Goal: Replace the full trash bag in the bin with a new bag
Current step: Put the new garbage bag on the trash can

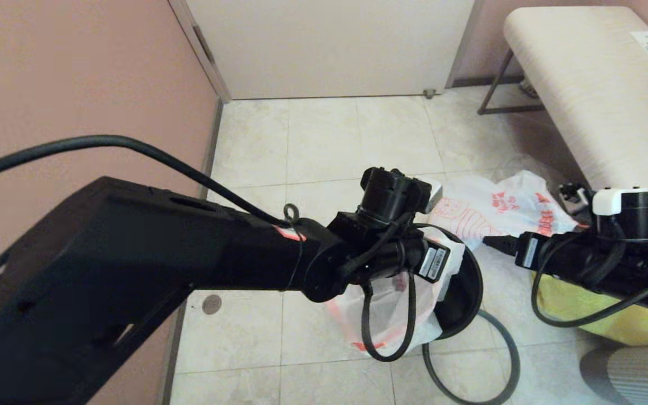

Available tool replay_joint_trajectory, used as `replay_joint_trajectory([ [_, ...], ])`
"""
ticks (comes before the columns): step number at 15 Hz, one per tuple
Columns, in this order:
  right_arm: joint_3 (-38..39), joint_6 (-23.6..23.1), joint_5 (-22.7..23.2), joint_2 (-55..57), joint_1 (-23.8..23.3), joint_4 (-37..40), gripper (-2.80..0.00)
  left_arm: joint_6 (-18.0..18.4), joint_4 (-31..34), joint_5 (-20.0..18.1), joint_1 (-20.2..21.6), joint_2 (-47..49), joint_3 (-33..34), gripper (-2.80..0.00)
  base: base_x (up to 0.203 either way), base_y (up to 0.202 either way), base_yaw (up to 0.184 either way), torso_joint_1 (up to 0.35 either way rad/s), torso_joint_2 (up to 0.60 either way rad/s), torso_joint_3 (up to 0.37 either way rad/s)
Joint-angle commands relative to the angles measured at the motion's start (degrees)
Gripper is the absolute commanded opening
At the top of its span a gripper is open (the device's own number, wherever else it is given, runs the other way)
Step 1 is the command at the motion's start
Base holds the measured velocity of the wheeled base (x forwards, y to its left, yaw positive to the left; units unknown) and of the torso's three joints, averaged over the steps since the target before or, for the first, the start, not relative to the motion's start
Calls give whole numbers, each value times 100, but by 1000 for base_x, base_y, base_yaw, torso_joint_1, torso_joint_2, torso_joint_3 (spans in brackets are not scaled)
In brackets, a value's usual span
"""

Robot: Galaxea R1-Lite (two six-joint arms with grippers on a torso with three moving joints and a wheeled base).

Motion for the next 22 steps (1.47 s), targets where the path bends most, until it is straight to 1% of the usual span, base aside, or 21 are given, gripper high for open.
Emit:
replay_joint_trajectory([
  [1,6,44,49,-219,-109,28,0,3,326,35,-40,457,-612,-280,0,0,0,0,0,0],
  [3,33,44,49,-192,-122,28,0,12,774,154,-88,858,-1256,-280,0,0,0,0,0,0],
  [5,33,52,83,-177,-310,31,0,33,1202,248,-175,1172,-1875,-280,0,0,0,0,0,0],
  [6,33,52,104,-142,-430,43,0,147,1272,263,-252,1273,-1954,-280,0,0,0,0,0,0],
  [7,55,32,145,-42,-588,55,-209,214,1241,267,-306,1352,-1953,-280,0,0,0,0,0,0],
  [8,88,26,218,33,-783,45,-280,215,1225,275,-340,1404,-1951,-280,0,0,0,0,0,0],
  [9,118,36,344,57,-944,41,-280,211,1217,262,-349,1426,-1951,-280,0,0,0,0,0,0],
  [10,211,43,592,25,-1067,39,-280,198,1216,257,-368,1421,-1951,-280,0,0,0,0,0,0],
  [13,191,60,645,-52,-1181,44,-280,180,1219,278,-525,1374,-1951,-280,0,0,0,0,0,0],
  [14,199,62,655,-53,-1182,54,-280,176,1216,385,-624,1328,-1951,-280,0,0,0,0,0,0],
  [15,199,62,655,-53,-1182,54,-280,164,1218,450,-639,1324,-1943,-280,0,0,0,0,0,0],
  [16,197,62,655,-44,-1182,54,-280,157,1216,491,-648,1316,-1918,-120,0,0,0,0,0,0],
  [17,191,70,655,-36,-1182,54,-280,162,1209,516,-649,1291,-1890,0,0,0,0,0,0,0],
  [20,199,62,652,-122,-1174,123,-280,161,1244,553,-708,1053,-1781,0,0,0,0,0,0,0],
  [21,186,62,648,-249,-1155,251,-280,171,1261,614,-720,897,-1620,0,0,0,0,0,0,0],
  [22,153,62,647,-416,-1107,467,-280,186,1281,792,-736,741,-1417,0,0,0,0,0,0,0],
])
